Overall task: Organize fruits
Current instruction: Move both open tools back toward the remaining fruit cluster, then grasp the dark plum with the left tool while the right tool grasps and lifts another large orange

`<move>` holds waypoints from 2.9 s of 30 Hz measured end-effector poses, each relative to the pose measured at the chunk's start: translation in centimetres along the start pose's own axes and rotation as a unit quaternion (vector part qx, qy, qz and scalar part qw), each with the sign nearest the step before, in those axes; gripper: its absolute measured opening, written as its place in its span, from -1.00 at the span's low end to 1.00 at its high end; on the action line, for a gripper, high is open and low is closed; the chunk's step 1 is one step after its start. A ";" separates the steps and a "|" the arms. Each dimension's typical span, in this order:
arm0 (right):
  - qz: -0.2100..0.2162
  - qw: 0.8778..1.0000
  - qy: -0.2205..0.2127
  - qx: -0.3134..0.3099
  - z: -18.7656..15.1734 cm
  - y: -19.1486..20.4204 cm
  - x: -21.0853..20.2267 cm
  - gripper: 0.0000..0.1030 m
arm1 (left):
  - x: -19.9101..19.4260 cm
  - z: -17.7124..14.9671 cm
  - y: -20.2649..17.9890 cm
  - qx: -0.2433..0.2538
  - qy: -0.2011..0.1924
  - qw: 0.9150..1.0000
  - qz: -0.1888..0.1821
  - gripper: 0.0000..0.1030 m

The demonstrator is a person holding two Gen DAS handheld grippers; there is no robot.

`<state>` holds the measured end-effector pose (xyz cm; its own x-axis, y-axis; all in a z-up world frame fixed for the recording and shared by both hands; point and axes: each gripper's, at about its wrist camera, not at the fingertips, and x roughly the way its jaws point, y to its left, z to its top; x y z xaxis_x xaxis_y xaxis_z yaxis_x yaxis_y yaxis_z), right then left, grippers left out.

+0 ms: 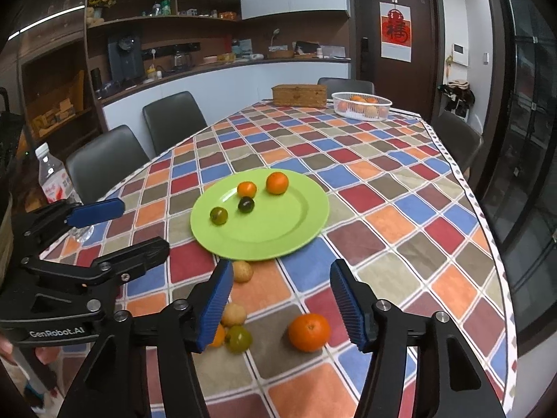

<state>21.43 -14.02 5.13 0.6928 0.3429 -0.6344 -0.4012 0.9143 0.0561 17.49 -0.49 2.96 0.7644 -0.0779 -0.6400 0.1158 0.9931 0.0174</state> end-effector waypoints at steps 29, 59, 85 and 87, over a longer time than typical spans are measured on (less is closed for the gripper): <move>-0.004 0.996 0.092 -0.014 -7.2 -0.4 2.0 0.16 | 2.8 -8.0 -0.6 0.005 0.061 0.998 0.002 0.60; -0.022 0.993 0.118 0.000 -6.9 -1.3 6.3 0.16 | 7.1 -8.3 0.9 0.005 0.097 0.995 -0.004 0.13; -0.014 0.993 0.116 0.011 -6.0 -1.8 7.5 -0.19 | 7.2 -7.6 0.6 -0.001 0.101 0.995 -0.027 -0.46; -0.010 0.993 0.115 0.011 -6.0 -1.7 7.2 -0.19 | 6.9 -7.6 0.7 -0.002 0.099 0.995 -0.027 -0.46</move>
<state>23.50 -14.35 -4.21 0.5441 0.2676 -0.7952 -0.3730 0.9261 0.0565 18.07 0.29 -7.27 0.6178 -0.1126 -0.7782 0.1504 0.9883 -0.0236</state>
